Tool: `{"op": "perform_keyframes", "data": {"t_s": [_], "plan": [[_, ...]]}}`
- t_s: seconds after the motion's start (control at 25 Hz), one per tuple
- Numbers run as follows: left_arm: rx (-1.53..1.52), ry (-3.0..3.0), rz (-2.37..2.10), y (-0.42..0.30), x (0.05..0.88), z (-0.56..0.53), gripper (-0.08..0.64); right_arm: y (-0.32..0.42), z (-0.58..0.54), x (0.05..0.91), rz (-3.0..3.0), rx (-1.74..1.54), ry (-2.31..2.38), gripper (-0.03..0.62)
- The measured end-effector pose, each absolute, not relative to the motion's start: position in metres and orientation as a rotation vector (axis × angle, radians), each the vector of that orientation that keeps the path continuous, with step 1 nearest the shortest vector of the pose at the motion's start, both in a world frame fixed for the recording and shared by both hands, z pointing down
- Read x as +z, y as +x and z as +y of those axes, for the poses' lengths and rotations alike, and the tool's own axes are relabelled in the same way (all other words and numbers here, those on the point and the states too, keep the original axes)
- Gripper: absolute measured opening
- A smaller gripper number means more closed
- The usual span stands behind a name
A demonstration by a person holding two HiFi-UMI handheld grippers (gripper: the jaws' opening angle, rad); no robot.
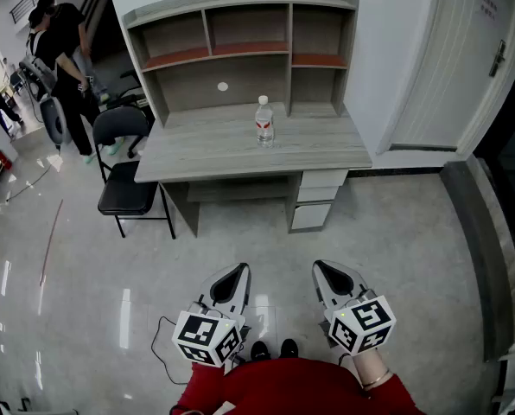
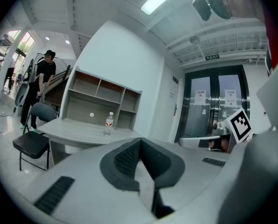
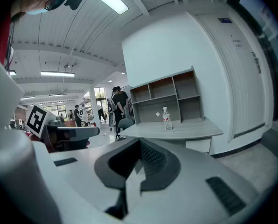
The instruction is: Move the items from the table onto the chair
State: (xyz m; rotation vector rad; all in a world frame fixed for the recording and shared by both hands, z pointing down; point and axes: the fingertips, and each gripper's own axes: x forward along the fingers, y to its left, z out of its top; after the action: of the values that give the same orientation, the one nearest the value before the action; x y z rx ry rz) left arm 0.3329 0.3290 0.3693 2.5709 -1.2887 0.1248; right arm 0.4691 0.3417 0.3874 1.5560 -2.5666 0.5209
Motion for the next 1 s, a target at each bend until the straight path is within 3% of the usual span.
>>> {"op": "perform_keyframes", "data": {"t_s": [1.0], "plan": [[0.156, 2.579, -1.321, 0.358, 0.375, 0.32, 0.008, 0.493, 0.343, 0.397, -2.58, 0.576, 1.523, 0.012]]}}
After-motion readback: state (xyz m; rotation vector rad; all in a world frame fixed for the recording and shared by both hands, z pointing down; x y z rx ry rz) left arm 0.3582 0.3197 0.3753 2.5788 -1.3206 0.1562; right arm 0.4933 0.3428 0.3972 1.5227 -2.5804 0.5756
